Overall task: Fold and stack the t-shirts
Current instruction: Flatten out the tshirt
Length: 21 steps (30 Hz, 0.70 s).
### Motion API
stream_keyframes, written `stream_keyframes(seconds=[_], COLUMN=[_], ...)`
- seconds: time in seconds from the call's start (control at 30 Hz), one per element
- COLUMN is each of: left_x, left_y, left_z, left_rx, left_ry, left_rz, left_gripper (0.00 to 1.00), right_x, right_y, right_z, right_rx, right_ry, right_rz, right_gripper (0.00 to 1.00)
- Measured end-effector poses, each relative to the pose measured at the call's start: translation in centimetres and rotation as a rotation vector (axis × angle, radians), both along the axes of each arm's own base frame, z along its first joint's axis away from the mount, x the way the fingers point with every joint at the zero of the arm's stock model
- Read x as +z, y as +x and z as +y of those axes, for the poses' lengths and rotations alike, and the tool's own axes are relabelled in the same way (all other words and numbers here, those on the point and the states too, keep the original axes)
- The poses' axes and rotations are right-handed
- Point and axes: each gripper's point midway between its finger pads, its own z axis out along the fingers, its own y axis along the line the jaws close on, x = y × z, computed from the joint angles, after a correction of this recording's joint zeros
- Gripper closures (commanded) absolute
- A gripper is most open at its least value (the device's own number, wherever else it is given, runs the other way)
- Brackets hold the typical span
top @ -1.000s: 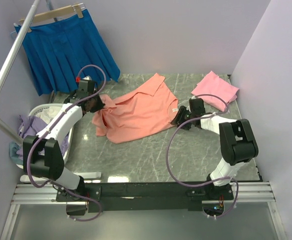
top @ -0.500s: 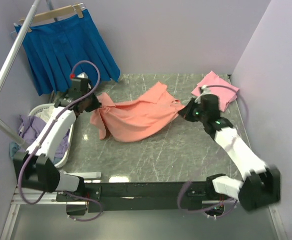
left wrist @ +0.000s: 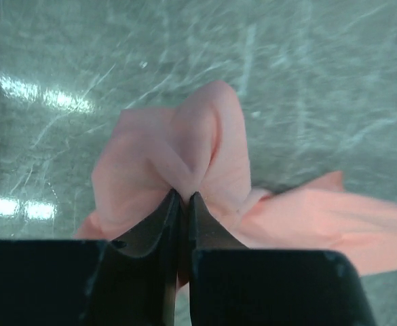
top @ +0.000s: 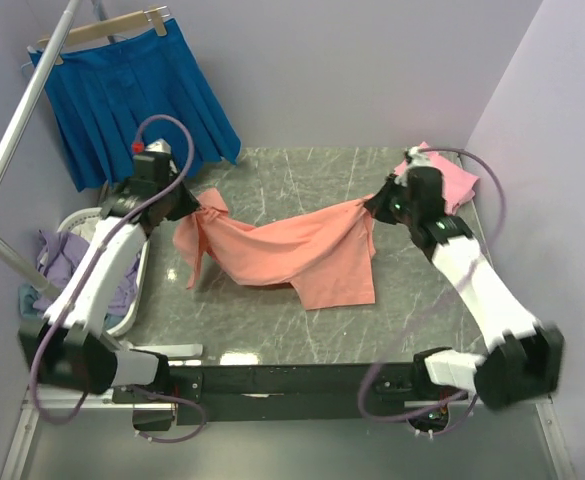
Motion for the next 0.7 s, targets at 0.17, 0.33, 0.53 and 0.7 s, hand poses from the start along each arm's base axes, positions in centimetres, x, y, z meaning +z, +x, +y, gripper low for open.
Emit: stream_keyframes(seconds=[0.17,0.33,0.53,0.7], left_x=[-9.4,-15.0,-13.1,-10.0], left_y=[3.1,3.2,0.7,-3.1], left_z=[-0.4,0.0,1.6,2.1], left_rx=[0.024,0.062,0.115,0.146], left_ry=[0.031,0.061,0.086,0.043], left_rz=[0.203,0.331,0.282,0.199], left_gripper=[0.23,0.01,0.01,0.01], right_x=[-7.7,-11.4,-10.6,-12.4], right_y=[5.5,6.7,1.7,-3.4], right_z=[1.4,2.1,0.4,-0.5], right_rx=[0.008,0.023,0.004,0.014], right_ry=[-0.046,-0.068,-0.112,-0.132], right_rz=[0.209,0.292,0.278,0.333], right_gripper=[0.51,0.33,0.33,0.34])
